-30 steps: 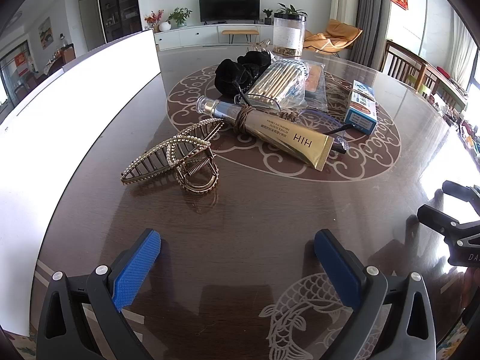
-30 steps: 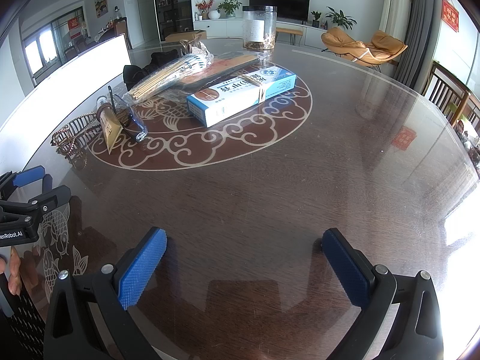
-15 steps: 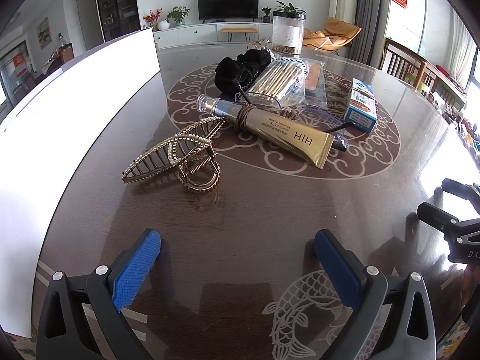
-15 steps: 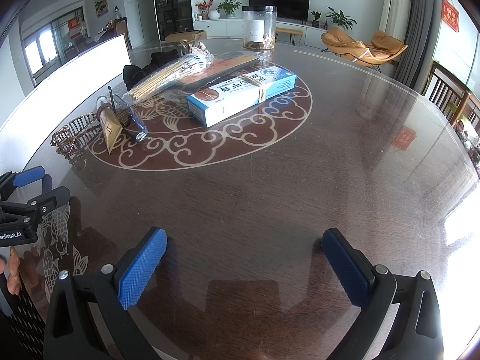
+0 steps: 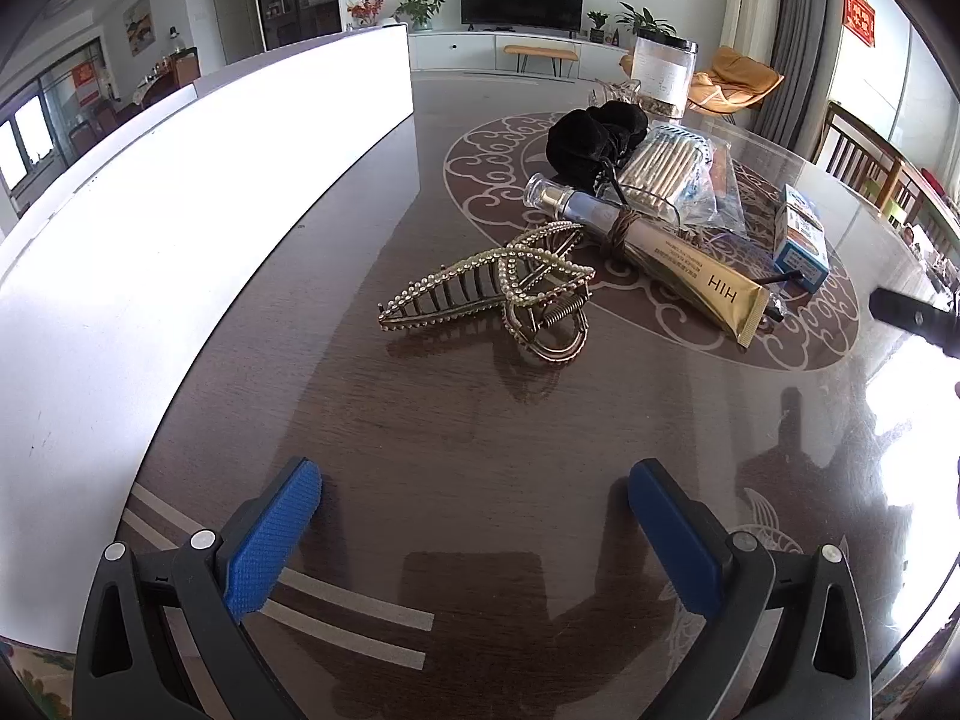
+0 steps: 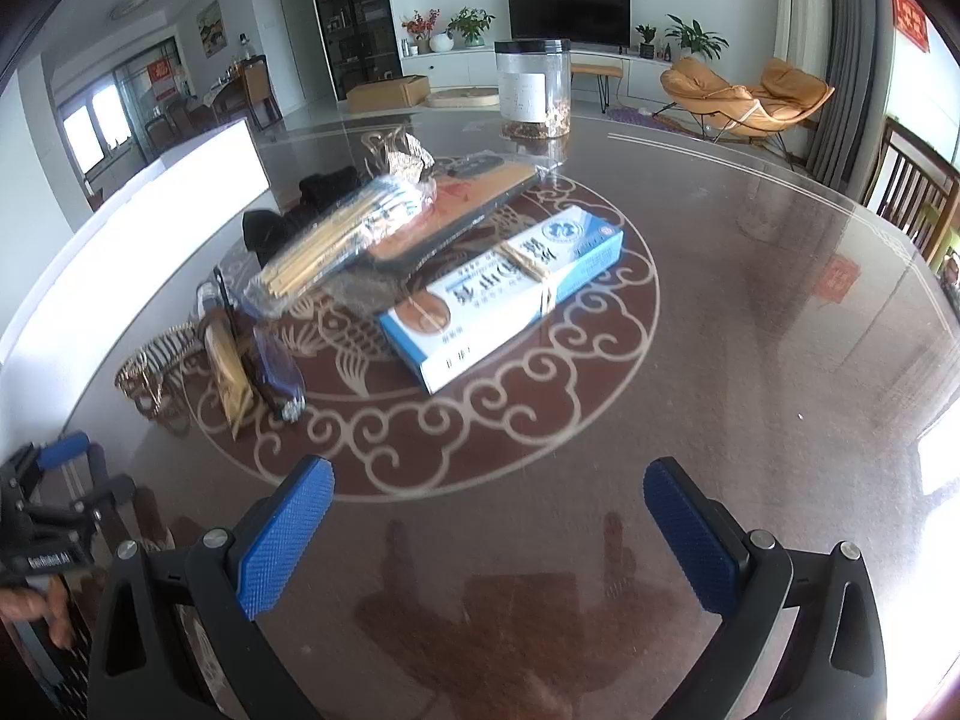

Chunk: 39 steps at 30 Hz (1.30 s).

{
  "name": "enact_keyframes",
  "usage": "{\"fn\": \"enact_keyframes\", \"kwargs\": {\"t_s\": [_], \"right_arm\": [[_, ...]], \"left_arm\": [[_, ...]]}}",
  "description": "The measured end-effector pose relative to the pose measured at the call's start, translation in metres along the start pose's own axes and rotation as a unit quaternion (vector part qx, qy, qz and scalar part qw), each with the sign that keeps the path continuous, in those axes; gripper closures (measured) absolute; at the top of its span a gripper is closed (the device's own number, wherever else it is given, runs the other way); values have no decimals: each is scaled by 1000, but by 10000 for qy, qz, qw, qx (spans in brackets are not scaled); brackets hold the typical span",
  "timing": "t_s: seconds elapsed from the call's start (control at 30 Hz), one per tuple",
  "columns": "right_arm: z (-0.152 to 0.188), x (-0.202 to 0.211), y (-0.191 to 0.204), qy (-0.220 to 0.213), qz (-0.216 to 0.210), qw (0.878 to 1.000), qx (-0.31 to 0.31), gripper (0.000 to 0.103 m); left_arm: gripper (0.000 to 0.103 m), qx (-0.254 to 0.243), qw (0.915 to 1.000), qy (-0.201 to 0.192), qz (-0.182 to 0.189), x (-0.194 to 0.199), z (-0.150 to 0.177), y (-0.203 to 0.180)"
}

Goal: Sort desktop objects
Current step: 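Lower the right tool onto the white-blue toe nail cream box and close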

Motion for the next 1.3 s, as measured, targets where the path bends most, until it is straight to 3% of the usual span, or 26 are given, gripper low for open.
{"fn": "enact_keyframes", "kwargs": {"t_s": [0.13,0.3,0.43,0.63,1.3], "right_arm": [[-52,-28,11,80,-33,9996,-253,0],[-87,-76,24,594,468,9967,-280,0],[-87,-95,19,870,785,9926,-317,0],[-80,-99,10,775,926,9921,-327,0],[-76,-98,10,623,870,9942,-136,0]], "left_arm": [[0,59,9999,-62,-54,-1,0,-1],[0,55,9999,-90,-63,0,1,-1],[0,49,9999,-75,-56,0,1,-1],[0,94,9999,-75,-88,-2,-2,-2],[0,92,9999,-86,-87,-2,-2,-2]]}}
Point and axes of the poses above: each gripper's, at about its wrist camera, not at the fingertips, and x roughly against the way its jaws point, y to its left, z to its underside, the point moved 2 cm from there along -x, roughly the way its jaws point, and after that the axes turned 12 degrees about z, right-handed, at the moved point
